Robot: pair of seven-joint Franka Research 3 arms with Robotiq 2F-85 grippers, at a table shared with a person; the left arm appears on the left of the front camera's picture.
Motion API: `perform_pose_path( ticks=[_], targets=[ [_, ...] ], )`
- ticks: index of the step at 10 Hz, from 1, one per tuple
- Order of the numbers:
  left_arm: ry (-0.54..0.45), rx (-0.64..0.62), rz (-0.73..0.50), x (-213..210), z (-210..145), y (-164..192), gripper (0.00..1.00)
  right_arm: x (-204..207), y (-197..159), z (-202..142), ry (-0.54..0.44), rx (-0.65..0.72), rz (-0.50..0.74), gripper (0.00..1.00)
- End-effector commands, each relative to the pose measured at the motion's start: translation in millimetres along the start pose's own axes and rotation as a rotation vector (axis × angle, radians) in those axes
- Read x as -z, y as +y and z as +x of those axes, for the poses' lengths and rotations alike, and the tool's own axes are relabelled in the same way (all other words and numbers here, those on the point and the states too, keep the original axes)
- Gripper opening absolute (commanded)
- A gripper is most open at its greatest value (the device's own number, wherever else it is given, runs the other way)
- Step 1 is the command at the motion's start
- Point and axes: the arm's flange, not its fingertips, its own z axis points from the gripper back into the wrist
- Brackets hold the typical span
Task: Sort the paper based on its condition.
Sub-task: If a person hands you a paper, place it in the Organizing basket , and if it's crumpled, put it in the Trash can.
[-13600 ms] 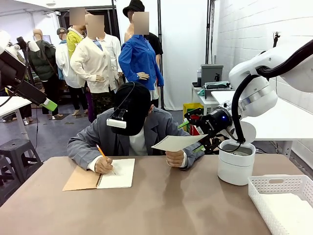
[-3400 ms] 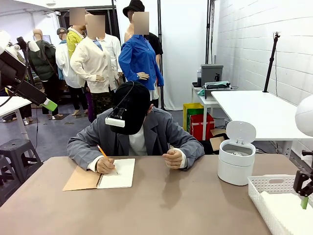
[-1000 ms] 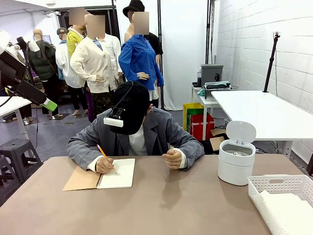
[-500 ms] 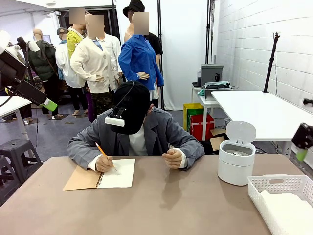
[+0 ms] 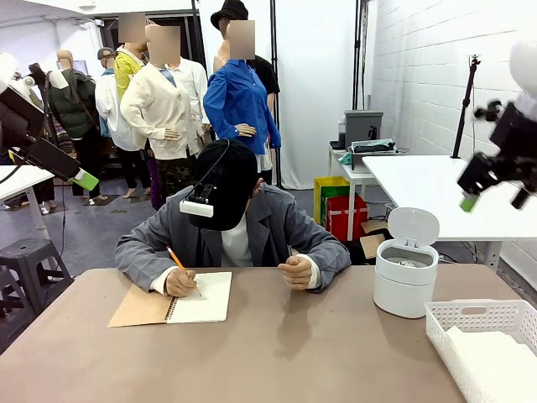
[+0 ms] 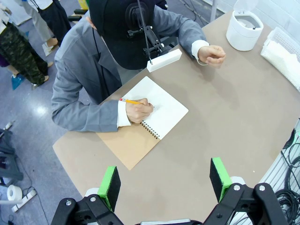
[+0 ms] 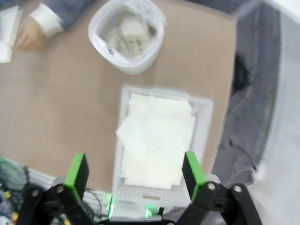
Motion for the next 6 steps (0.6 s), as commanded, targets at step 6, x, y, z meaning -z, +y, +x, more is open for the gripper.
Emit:
perform_pose_path(
  ticks=[6],
  targets=[
    [0.000,0.003,0.001,0,-1,0,1.00,-30,90,65,-0.358,-0.457,0.261,1.00]
  ],
)
